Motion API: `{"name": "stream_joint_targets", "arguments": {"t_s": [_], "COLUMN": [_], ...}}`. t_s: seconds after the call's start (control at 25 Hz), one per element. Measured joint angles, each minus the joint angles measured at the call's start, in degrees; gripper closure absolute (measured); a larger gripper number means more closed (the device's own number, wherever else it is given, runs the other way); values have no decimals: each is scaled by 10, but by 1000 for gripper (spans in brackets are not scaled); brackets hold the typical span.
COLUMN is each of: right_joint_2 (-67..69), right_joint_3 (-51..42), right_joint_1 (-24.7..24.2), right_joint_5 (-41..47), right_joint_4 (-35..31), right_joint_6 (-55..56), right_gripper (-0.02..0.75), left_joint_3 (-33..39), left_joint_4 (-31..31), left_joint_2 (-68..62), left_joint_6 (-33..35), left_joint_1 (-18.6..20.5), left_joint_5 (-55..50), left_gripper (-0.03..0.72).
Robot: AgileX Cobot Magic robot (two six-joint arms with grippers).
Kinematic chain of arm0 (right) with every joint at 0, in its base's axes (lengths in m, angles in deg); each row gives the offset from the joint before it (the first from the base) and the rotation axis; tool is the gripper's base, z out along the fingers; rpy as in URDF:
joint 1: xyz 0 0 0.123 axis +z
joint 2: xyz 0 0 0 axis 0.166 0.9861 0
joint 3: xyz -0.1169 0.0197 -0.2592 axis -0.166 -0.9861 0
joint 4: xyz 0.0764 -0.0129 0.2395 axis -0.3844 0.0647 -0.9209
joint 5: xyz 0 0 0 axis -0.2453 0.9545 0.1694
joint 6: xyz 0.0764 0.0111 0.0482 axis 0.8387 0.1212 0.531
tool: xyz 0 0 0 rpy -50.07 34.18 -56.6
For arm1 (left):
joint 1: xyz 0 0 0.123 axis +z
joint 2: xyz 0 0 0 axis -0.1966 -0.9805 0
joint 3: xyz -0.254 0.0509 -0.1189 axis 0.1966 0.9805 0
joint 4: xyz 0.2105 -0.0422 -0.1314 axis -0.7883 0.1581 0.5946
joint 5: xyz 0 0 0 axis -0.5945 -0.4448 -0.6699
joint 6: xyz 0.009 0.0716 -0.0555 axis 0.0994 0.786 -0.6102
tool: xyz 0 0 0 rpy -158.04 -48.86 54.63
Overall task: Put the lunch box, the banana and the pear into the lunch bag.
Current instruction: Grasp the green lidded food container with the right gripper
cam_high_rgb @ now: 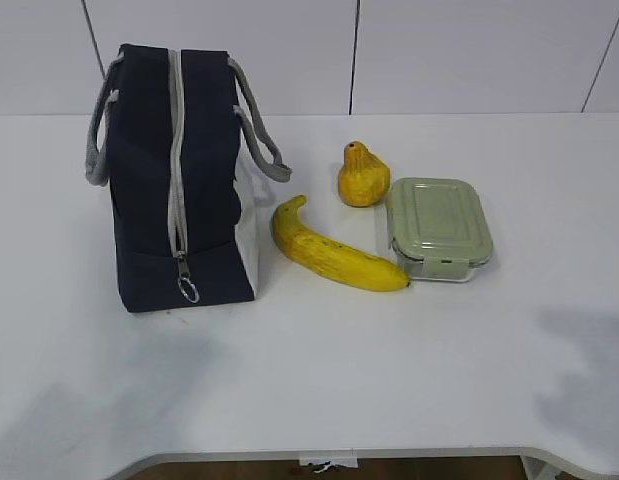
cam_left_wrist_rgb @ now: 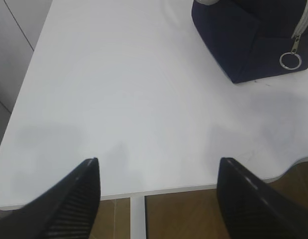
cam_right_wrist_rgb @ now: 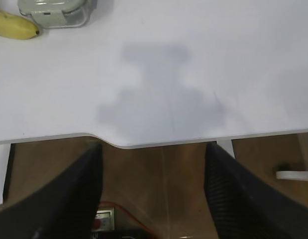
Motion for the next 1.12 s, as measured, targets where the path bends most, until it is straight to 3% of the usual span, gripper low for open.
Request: {"name": "stream_joint_targets", "arguments": {"t_s": [0.2, 0.48, 0.84, 0.96, 1.12], "right_joint_2": [111, 253, 463, 534, 615], "right_joint_3": [20, 30, 119, 167, 216], "right_joint_1": [0, 0, -1, -29, -100], "right_joint_5": [-41, -118, -148, -112, -51], "right_joint_4": [-11, -87, -203, -258, -337], "right_joint_6": [0, -9, -140, -203, -300], "right_gripper": [242, 243, 243, 243, 243], "left_joint_3": [0, 0, 0, 0, 0], "left_joint_4": [0, 0, 0, 0, 0], "left_joint_2": [0, 0, 0, 0, 0], "left_joint_6": [0, 0, 0, 0, 0], "left_joint_1": [0, 0, 0, 0, 0], "left_joint_5": [0, 0, 0, 0, 0], "left_gripper": [132, 132, 132, 132, 132]}}
